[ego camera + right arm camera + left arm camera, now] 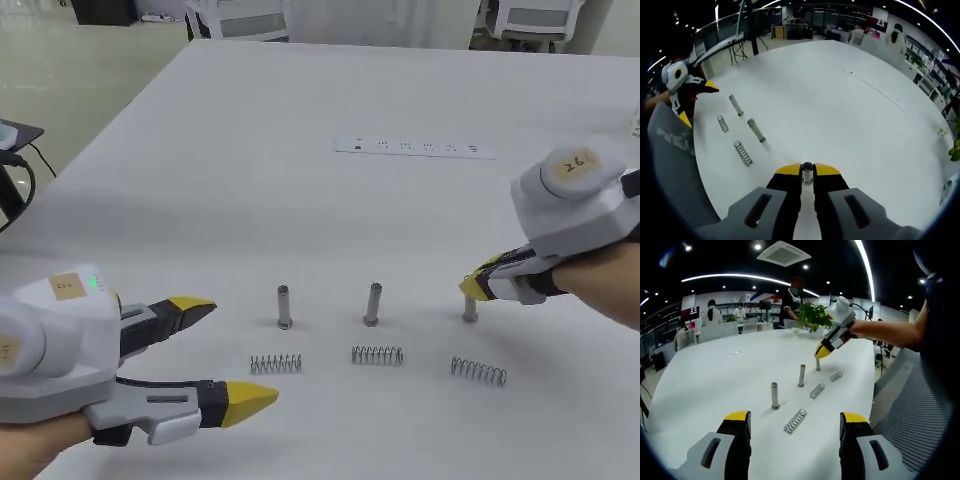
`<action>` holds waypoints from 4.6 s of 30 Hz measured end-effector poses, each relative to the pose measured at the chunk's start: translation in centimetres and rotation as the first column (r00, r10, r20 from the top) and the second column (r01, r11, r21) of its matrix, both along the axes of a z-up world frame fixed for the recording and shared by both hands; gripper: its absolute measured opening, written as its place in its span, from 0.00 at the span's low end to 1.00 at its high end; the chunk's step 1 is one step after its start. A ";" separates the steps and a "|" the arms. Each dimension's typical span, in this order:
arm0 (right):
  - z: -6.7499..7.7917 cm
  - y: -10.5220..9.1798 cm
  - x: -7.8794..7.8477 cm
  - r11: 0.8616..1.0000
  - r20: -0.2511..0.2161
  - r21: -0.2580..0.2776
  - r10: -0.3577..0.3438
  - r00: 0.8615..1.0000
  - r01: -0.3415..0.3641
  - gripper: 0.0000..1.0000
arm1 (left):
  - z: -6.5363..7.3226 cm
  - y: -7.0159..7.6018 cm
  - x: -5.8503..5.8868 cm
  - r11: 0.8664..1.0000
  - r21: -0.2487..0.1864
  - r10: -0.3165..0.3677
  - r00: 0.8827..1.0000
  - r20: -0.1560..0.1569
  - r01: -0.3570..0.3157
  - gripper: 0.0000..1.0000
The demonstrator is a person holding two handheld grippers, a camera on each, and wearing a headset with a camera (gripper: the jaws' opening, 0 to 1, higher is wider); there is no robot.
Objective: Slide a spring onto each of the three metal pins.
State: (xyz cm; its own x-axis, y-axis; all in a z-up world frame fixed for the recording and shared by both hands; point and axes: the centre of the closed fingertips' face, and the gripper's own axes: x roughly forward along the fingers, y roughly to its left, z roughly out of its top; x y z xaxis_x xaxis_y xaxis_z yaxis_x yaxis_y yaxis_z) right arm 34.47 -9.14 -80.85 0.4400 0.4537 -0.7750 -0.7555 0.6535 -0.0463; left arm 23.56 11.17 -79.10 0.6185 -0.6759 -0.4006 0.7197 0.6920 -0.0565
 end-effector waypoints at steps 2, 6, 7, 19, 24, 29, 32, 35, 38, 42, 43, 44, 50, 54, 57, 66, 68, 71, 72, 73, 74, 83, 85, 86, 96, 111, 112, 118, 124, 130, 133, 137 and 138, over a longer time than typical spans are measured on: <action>0.0 0.0 -0.1 1.000 0.003 0.001 0.001 1.000 -0.001 0.06 | 0.0 0.0 0.0 1.000 0.000 0.000 1.000 0.000 0.000 0.68; 0.0 -0.2 -0.3 1.000 0.003 0.004 -0.002 1.000 0.002 0.06 | 0.0 0.0 0.0 1.000 0.001 -0.001 1.000 0.000 0.001 0.68; 0.0 -0.3 -0.3 1.000 0.002 0.006 -0.005 1.000 0.005 0.06 | 0.0 0.0 0.0 1.000 0.002 -0.001 1.000 0.000 0.001 0.68; -0.1 -0.8 -0.6 1.000 0.006 0.006 -0.004 1.000 0.004 0.06 | 0.0 0.0 0.0 1.000 0.002 -0.001 1.000 0.000 0.001 0.68; -0.2 -0.8 -0.6 1.000 0.009 -0.001 0.003 1.000 -0.003 0.07 | -0.1 0.1 0.0 1.000 0.003 0.000 1.000 0.000 0.000 0.68; -0.2 -0.7 -0.6 1.000 0.010 -0.002 0.009 1.000 -0.009 0.08 | -0.1 0.1 -0.1 1.000 0.003 0.000 1.000 0.000 0.000 0.67; -0.2 -0.7 -0.7 1.000 0.009 -0.004 0.014 1.000 -0.014 0.09 | 0.0 0.1 0.0 1.000 0.002 0.001 1.000 0.000 -0.001 0.68; -0.1 -0.7 -0.7 1.000 0.016 -0.004 0.017 1.000 -0.017 0.11 | 0.0 0.1 0.0 1.000 0.003 -0.001 1.000 0.000 0.001 0.67; 0.0 -0.8 -0.7 1.000 0.021 -0.001 0.016 1.000 -0.016 0.13 | -0.1 0.1 0.0 1.000 0.003 -0.002 1.000 0.000 0.002 0.67; 0.1 -1.2 -0.8 1.000 0.025 0.005 0.010 1.000 -0.010 0.15 | -0.1 0.1 0.0 1.000 0.002 -0.001 1.000 0.000 0.001 0.68; 0.1 -1.3 -0.8 1.000 0.028 0.005 0.008 1.000 -0.009 0.16 | -0.1 0.0 0.0 1.000 0.002 -0.001 1.000 0.000 0.001 0.68; 0.1 -1.4 -0.8 1.000 0.030 0.005 0.008 1.000 -0.008 0.17 | -0.1 0.0 0.0 1.000 0.003 -0.002 1.000 0.000 0.002 0.68; 0.4 -2.2 -1.2 1.000 0.033 0.012 0.001 0.999 -0.001 0.18 | -0.1 0.0 0.0 1.000 0.004 -0.003 1.000 0.000 0.003 0.68; 0.5 -2.8 -1.5 1.000 0.036 0.019 -0.006 0.999 0.005 0.19 | -0.1 0.0 0.0 1.000 0.005 -0.004 1.000 0.000 0.004 0.68; 0.6 -3.0 -1.9 1.000 0.037 0.020 -0.001 0.999 0.000 0.20 | 0.0 0.0 0.0 1.000 0.004 -0.004 1.000 0.000 0.004 0.68; 0.1 -3.4 -3.2 1.000 0.025 0.008 0.025 0.999 -0.025 0.22 | -0.1 -0.1 0.0 1.000 0.006 -0.005 1.000 -0.001 0.005 0.68; -0.1 -3.3 -3.6 0.999 0.019 0.005 0.037 0.999 -0.037 0.22 | -0.1 -0.1 -0.1 1.000 0.008 -0.006 1.000 0.000 0.006 0.68; -0.3 -3.2 -4.1 0.998 0.011 0.002 0.055 0.998 -0.055 0.22 | -0.1 0.0 -0.1 1.000 0.008 -0.005 1.000 -0.001 0.005 0.67; -0.4 -3.1 -4.5 0.998 0.004 0.002 0.069 0.998 -0.069 0.22 | -0.1 0.0 -0.1 1.000 0.009 -0.005 1.000 -0.001 0.005 0.67; -0.5 -3.0 -4.7 0.997 0.002 0.001 0.075 0.997 -0.075 0.22 | 0.0 0.0 -0.1 1.000 0.009 -0.004 1.000 0.000 0.004 0.67; -0.6 -2.9 -4.9 0.996 -0.001 0.000 0.086 0.996 -0.086 0.23 | -0.1 0.0 -0.1 1.000 0.009 -0.004 1.000 -0.001 0.004 0.67; -2.4 -2.4 -7.2 0.979 -0.072 -0.023 0.200 0.977 -0.202 0.23 | 0.0 0.0 -0.1 1.000 0.010 -0.005 1.000 -0.002 0.005 0.67; -2.8 -2.4 -7.5 0.976 -0.086 -0.030 0.211 0.974 -0.214 0.23 | -0.1 0.0 -0.2 1.000 0.011 -0.006 1.000 -0.002 0.006 0.67; -3.0 -2.3 -7.7 0.973 -0.093 -0.036 0.222 0.971 -0.226 0.23 | -0.1 0.1 -0.2 1.000 0.011 -0.005 1.000 -0.003 0.005 0.67; -4.0 -2.1 -8.3 0.955 -0.121 -0.070 0.280 0.952 -0.290 0.19 | -0.2 -0.1 -0.2 1.000 0.008 -0.011 1.000 -0.008 0.011 0.66; -5.0 -2.2 -8.2 0.942 -0.158 -0.087 0.308 0.938 -0.324 0.14 | -0.2 -0.4 -0.4 1.000 -0.003 -0.025 1.000 -0.014 0.025 0.63; -5.0 -2.2 -8.2 0.940 -0.159 -0.090 0.311 0.937 -0.328 0.13 | -0.2 -0.4 -0.4 1.000 -0.003 -0.027 1.000 -0.014 0.027 0.62; -5.0 -2.1 -8.2 0.932 -0.160 -0.106 0.328 0.931 -0.346 0.09 | -0.1 -0.6 -0.5 0.999 -0.005 -0.036 0.999 -0.015 0.036 0.61; -4.9 -1.9 -8.5 0.926 -0.157 -0.108 0.343 0.926 -0.361 0.09 | -0.2 -1.0 -0.9 0.998 0.004 -0.067 0.998 -0.021 0.067 0.59; -4.2 -1.5 -8.9 0.925 -0.149 -0.103 0.350 0.925 -0.367 0.08 | -0.2 -1.7 -1.5 0.993 0.019 -0.116 0.993 -0.029 0.117 0.58; -4.0 -1.5 -8.9 0.925 -0.147 -0.102 0.350 0.925 -0.366 0.08 | -0.3 -2.1 -1.7 0.989 0.034 -0.145 0.989 -0.035 0.146 0.58; -3.5 -1.3 -9.1 0.926 -0.144 -0.097 0.349 0.926 -0.364 0.08 | -0.2 -2.5 -1.9 0.982 0.043 -0.181 0.983 -0.040 0.183 0.58; -3.3 -1.2 -9.1 0.926 -0.142 -0.095 0.350 0.926 -0.365 0.08 | -0.2 -2.6 -1.9 0.981 0.046 -0.187 0.982 -0.039 0.189 0.58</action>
State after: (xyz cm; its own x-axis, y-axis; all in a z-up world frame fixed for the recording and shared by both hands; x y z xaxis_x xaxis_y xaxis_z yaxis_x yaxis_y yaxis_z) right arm 25.35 -10.34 -84.19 0.1660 0.4657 -0.8692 -0.9426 0.3339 -0.0010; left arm 21.71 8.59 -79.27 0.4674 -0.7579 -0.4551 0.8355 0.5470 -0.0529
